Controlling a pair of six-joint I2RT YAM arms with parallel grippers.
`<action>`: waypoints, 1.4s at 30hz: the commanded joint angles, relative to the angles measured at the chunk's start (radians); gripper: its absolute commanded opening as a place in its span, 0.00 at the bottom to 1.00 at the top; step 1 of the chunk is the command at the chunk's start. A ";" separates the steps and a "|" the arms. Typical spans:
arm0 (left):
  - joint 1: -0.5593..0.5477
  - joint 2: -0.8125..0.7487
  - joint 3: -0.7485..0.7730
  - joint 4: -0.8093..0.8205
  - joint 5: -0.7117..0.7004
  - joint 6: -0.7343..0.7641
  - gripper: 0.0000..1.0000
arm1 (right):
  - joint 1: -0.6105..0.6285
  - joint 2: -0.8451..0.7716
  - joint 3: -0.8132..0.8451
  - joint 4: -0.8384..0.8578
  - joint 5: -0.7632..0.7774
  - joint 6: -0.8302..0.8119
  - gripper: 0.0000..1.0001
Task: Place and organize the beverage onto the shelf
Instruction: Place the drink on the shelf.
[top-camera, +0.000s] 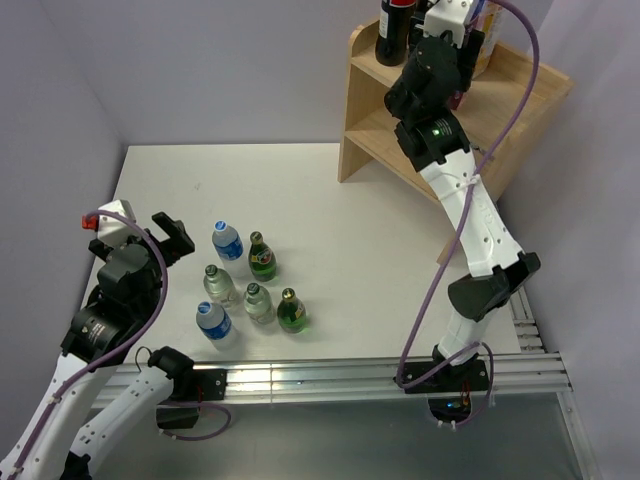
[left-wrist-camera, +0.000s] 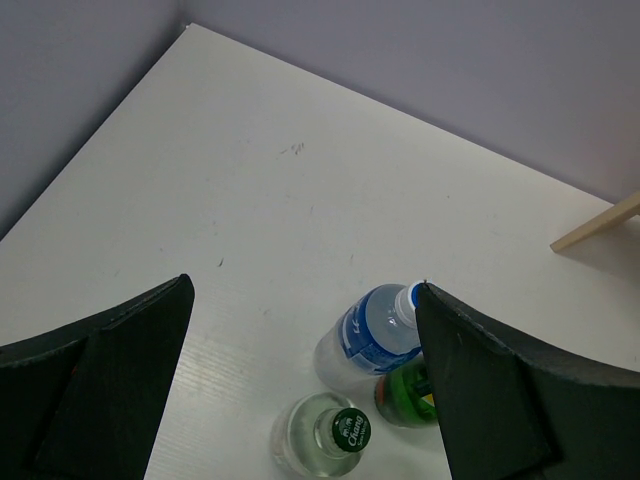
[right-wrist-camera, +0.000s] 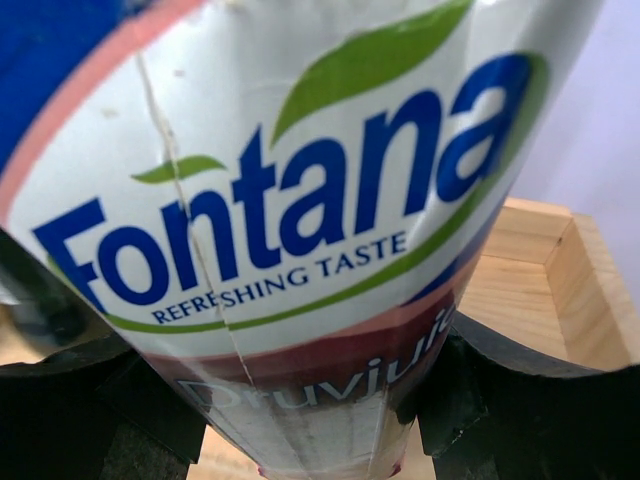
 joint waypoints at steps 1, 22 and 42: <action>0.006 -0.025 -0.010 0.048 0.030 -0.005 0.99 | -0.026 -0.017 0.110 0.241 -0.058 -0.013 0.03; 0.012 0.000 -0.011 0.057 0.071 0.004 0.99 | -0.087 0.021 -0.078 0.342 0.008 0.102 0.04; 0.029 0.015 -0.016 0.069 0.113 0.010 0.99 | -0.075 0.194 0.110 0.183 0.043 0.130 0.12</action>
